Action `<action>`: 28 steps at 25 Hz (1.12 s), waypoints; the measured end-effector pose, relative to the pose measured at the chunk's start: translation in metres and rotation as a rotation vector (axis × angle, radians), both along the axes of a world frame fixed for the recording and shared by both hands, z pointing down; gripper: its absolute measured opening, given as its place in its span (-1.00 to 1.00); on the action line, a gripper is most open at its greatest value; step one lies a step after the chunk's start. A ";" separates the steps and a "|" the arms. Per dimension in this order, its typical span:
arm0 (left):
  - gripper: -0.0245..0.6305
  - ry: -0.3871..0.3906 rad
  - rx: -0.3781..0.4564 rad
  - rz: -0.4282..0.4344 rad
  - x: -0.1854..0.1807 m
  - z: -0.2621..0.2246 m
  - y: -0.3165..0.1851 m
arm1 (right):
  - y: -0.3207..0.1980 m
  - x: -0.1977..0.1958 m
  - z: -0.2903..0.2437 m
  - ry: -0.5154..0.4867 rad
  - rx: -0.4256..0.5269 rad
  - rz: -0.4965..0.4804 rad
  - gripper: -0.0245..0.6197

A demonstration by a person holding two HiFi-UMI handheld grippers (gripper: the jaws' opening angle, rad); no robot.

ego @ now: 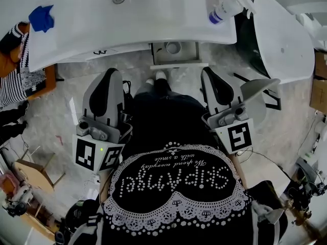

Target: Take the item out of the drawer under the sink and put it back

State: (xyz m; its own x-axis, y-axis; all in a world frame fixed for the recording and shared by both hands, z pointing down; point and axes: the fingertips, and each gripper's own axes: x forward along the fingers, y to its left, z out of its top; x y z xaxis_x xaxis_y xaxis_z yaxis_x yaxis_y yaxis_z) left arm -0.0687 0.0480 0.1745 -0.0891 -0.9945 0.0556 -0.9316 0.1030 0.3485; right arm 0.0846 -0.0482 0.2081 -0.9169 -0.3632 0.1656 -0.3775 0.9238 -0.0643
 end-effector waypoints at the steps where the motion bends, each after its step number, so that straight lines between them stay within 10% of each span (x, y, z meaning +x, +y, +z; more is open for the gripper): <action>1: -0.91 0.000 0.012 0.000 -0.001 -0.003 0.001 | 0.004 -0.001 0.000 -0.001 -0.005 0.001 -0.87; 28: -0.91 -0.021 0.026 0.121 0.013 -0.022 0.066 | 0.092 0.024 -0.012 -0.042 -0.034 0.139 -0.87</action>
State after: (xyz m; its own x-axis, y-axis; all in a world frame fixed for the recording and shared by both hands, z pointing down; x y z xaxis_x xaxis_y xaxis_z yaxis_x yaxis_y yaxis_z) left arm -0.0557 0.1141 0.1527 0.0304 -0.9991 0.0287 -0.9437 -0.0192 0.3302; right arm 0.1088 0.0441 0.1960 -0.8645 -0.4820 0.1427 -0.4980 0.8598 -0.1127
